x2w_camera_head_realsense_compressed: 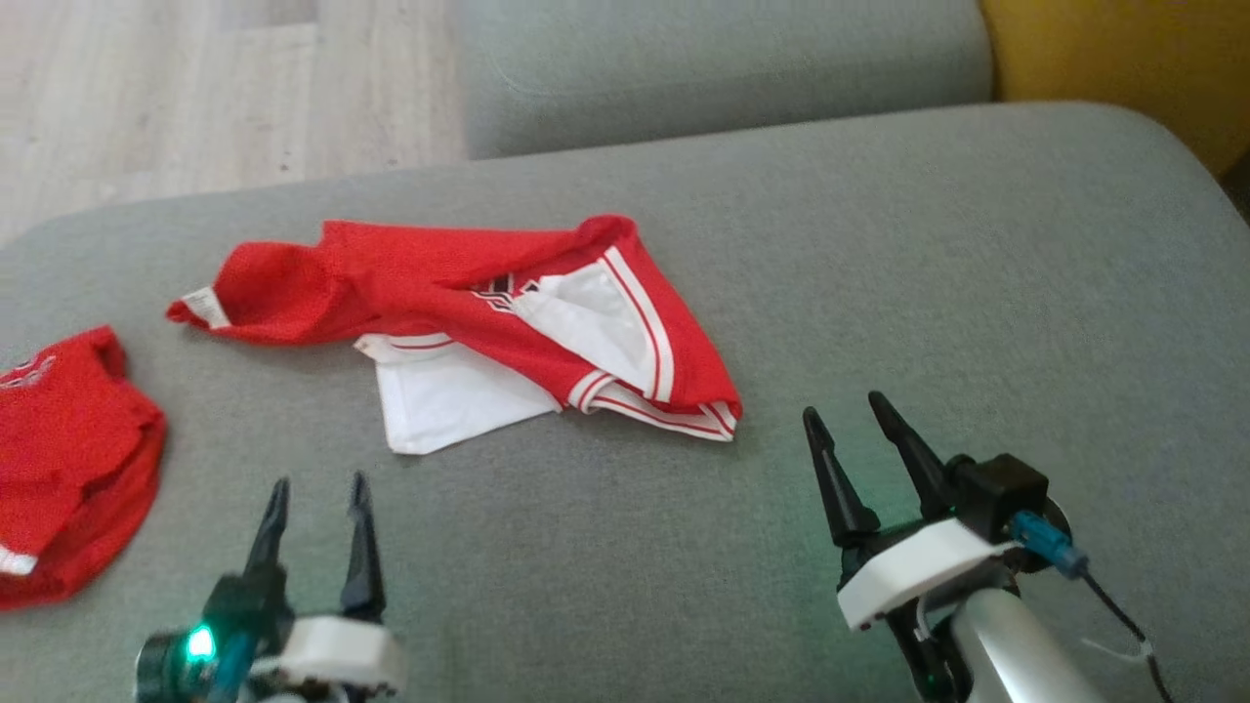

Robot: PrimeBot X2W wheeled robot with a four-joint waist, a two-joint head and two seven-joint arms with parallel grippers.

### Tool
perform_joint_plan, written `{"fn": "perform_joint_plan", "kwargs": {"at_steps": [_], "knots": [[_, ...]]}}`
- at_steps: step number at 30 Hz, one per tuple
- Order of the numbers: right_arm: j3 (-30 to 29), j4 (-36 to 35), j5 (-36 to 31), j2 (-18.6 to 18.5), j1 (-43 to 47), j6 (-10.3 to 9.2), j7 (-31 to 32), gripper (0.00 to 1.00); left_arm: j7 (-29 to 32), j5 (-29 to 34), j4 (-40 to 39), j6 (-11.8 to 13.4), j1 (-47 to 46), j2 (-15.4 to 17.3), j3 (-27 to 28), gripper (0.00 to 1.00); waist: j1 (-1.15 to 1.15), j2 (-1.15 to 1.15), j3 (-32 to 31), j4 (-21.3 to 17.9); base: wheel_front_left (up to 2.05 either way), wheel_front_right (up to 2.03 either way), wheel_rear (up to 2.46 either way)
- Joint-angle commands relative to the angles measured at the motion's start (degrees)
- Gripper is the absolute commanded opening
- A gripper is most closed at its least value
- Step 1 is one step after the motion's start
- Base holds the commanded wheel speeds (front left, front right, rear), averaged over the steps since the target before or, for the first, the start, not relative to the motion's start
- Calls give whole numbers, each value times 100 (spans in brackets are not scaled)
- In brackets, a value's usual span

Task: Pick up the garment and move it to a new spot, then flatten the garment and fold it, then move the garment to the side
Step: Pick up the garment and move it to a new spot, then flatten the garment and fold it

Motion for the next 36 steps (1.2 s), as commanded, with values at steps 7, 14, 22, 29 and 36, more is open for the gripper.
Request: {"fn": "perform_joint_plan", "kwargs": {"at_steps": [7,14,22,29,36], "knots": [[92,-67,-3,63,59,24,-69,100,-47,205,-573,-47,465,-215,623,100,1,0,-146,174,0,0,0],[151,-18,-40,63,5,24,-69,100,-47,341,-582,-174,309,-295,590,100,1,0,-4,328,0,0,0],[788,435,-66,63,-1079,24,-69,100,-47,215,-470,-281,30,-308,77,100,1,0,486,884,0,0,0],[1131,1300,-57,63,-2213,24,-69,100,-47,47,-409,-277,-266,-309,-487,100,1,0,958,1378,0,0,0],[1442,2342,-15,63,-3074,24,-69,100,-47,93,-329,-309,-470,-310,-1043,100,1,0,1350,1667,0,0,0]]}}
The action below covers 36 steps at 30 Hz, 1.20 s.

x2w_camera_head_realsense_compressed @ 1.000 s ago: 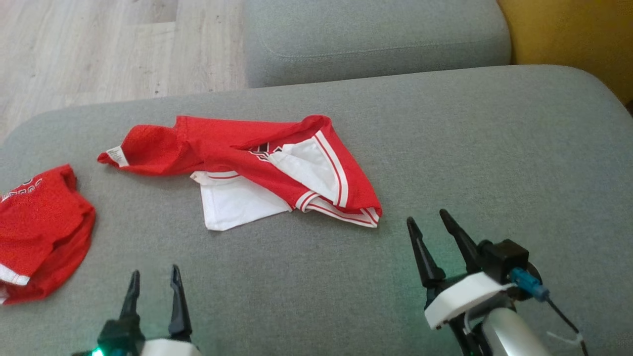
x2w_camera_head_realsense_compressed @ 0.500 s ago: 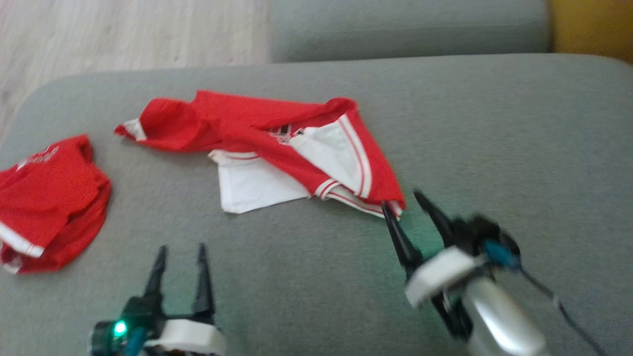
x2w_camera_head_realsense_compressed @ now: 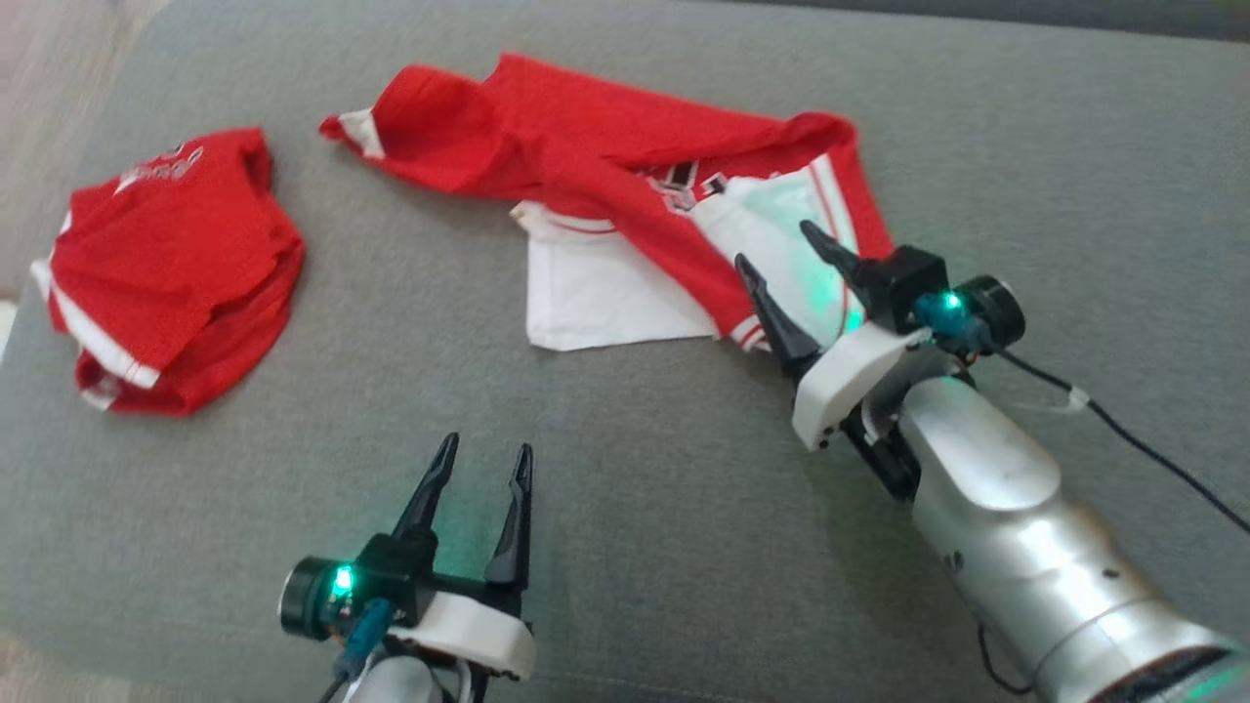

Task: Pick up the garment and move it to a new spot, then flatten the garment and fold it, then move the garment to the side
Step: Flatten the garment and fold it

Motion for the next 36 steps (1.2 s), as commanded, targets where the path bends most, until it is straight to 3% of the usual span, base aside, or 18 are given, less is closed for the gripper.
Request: {"fn": "perform_joint_plan", "kwargs": {"at_steps": [1,14,29,31,32,33,34,36], "knots": [[76,80,-16,82,-311,24,-63,100,-47,-16,-126,18,-270,13,70,100,-2,0,250,235,0,0,0],[3,603,-352,82,-663,24,-63,100,-47,-184,-111,104,-500,13,-194,100,-2,0,506,443,0,0,0],[-1125,389,-530,82,-501,24,-63,100,-47,-191,-73,73,-494,13,-247,100,-2,0,527,504,0,0,0],[-1145,367,-381,82,-435,24,-63,64,-47,-188,-70,57,-495,13,-258,100,-2,0,521,515,0,0,0],[-1152,365,-341,82,-425,24,-63,40,-47,-187,-65,53,-497,13,-264,100,-2,0,518,521,0,0,0],[-1152,365,-341,82,-425,24,-63,40,-47,-187,-65,53,-497,13,-264,100,-2,0,518,521,0,0,0],[-1151,405,-291,82,-413,24,-63,0,-47,-188,-56,48,-499,13,-271,100,-2,0,511,529,0,0,0],[-1172,487,-191,82,-416,24,-63,0,-47,-197,-26,39,-500,13,-284,100,-2,0,483,549,0,0,0]]}}
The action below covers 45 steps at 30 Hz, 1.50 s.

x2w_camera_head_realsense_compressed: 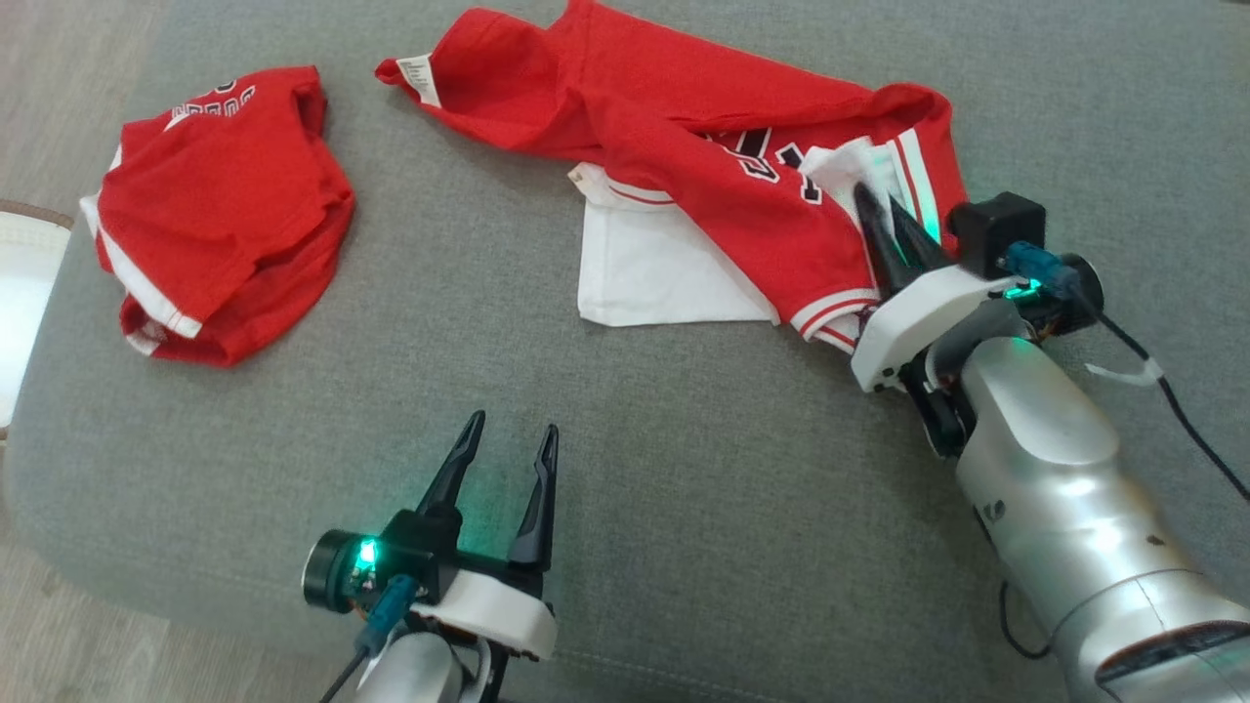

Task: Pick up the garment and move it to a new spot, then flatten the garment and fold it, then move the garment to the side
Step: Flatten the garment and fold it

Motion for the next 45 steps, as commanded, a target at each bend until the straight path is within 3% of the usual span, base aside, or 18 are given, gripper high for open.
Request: {"fn": "perform_joint_plan", "kwargs": {"at_steps": [1,9,14,21,30,31,32,33,35,38,42,45], "knots": [[32,-190,32,117,-2,23,-63,0,-47,-30,-128,-13,-153,22,124,100,0,0,-23,9,0,0,0],[-1367,-1541,306,117,206,23,-63,0,-47,24,15,-8,138,21,389,100,0,0,-688,-243,0,0,0],[-2257,-1941,626,84,333,23,-63,0,-47,90,60,-48,479,21,590,100,0,0,-1164,-572,0,0,0],[-2956,-1890,447,-316,683,23,-63,0,-47,82,89,-93,608,21,647,100,0,0,-1399,-776,0,0,0],[-3474,-1397,-182,-881,883,23,-63,0,-47,133,108,-141,706,21,689,100,0,0,-1288,-627,0,0,0],[-3566,-1302,-295,-947,871,23,-63,11,-47,144,113,-152,714,21,693,100,0,0,-1272,-602,0,0,0],[-3652,-1205,-458,-1015,866,23,-63,82,-47,151,123,-163,720,21,692,100,0,0,-1255,-575,0,0,0],[-3753,-1096,-629,-1076,847,23,-63,100,-47,156,126,-171,719,21,692,100,0,0,-1229,-551,0,0,0],[-3934,-1078,-990,-1148,774,23,-63,100,-47,160,130,-182,707,21,687,100,0,0,-1192,-507,0,0,0],[-3814,-1366,-1375,-921,727,23,-63,100,-47,153,132,-186,688,21,685,100,0,0,-1159,-478,0,0,0],[-3167,-1765,-1473,-511,858,23,-63,100,-47,141,131,-184,682,21,680,100,0,0,-1154,-464,0,0,0],[-1976,-1938,-1174,-200,1125,23,-63,100,-47,122,133,-179,660,21,647,100,0,0,-1156,-432,0,0,0]]}}
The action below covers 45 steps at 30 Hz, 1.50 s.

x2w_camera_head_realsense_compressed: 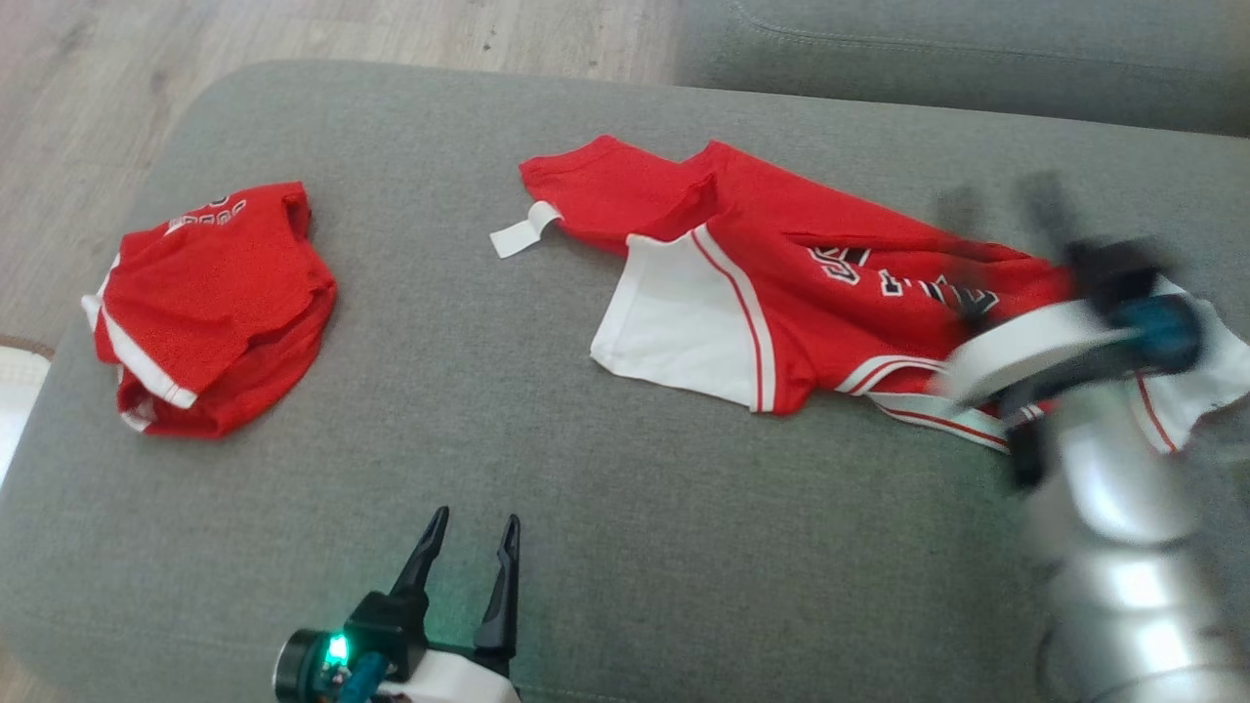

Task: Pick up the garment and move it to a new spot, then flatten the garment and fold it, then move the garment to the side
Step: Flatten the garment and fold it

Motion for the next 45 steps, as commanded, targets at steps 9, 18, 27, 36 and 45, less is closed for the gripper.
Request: {"fn": "perform_joint_plan", "kwargs": {"at_steps": [9,18,27,36,45], "knots": [[2936,701,1340,127,371,23,114,100,-47,-76,-137,11,-169,10,26,100,0,0,63,312,0,0,0],[3562,1771,1327,1,-96,23,83,100,-47,-104,-138,17,-179,10,11,100,0,0,238,572,0,0,0],[3634,2638,1055,165,-180,23,95,0,-47,-120,-150,45,-208,10,13,100,0,0,273,605,0,0,0],[3008,2061,1086,-391,490,23,-60,0,-47,-67,-163,4,-35,10,175,100,0,0,-151,37,0,0,0],[2338,1386,972,-1181,1359,23,-62,0,-47,-78,-226,-8,14,10,257,100,0,0,-343,-690,0,0,0]]}}
